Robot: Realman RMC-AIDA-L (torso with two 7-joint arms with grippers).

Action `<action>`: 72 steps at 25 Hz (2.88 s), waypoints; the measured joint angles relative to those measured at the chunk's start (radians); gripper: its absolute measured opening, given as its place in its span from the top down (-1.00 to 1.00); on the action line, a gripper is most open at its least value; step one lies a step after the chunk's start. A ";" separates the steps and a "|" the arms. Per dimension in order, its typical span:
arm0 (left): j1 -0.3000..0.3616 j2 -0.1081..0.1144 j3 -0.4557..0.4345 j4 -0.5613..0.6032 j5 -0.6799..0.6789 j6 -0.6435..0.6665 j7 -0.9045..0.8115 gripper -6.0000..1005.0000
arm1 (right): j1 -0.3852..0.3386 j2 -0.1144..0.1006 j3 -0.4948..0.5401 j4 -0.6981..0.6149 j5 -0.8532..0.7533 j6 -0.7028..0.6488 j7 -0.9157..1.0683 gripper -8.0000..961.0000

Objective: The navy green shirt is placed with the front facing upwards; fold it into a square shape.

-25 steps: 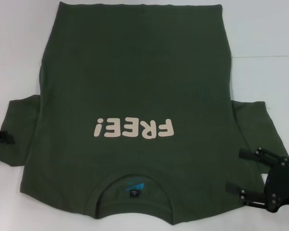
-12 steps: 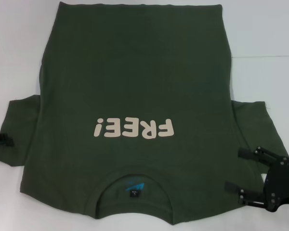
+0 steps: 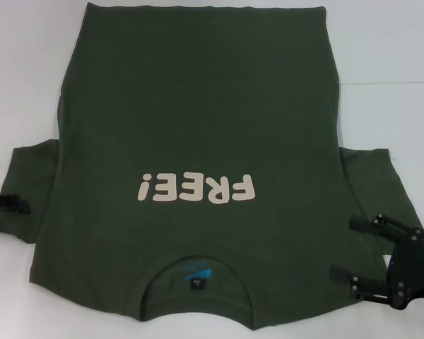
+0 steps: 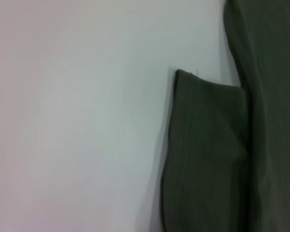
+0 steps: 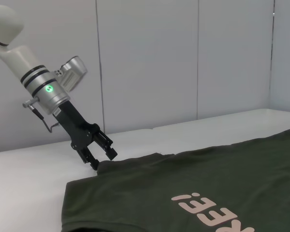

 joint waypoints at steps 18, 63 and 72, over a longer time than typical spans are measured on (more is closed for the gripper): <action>-0.040 0.001 0.004 -0.045 0.002 -0.015 0.008 -0.65 | 0.006 0.000 0.001 -0.002 0.000 -0.001 0.001 -0.92; -0.040 -0.001 0.047 0.059 -0.015 0.048 0.037 0.90 | 0.005 0.000 0.028 -0.002 0.000 -0.040 0.010 -0.92; -0.040 0.007 0.046 0.206 -0.100 0.176 0.040 0.91 | 0.005 0.000 0.028 0.003 0.000 -0.041 0.010 -0.93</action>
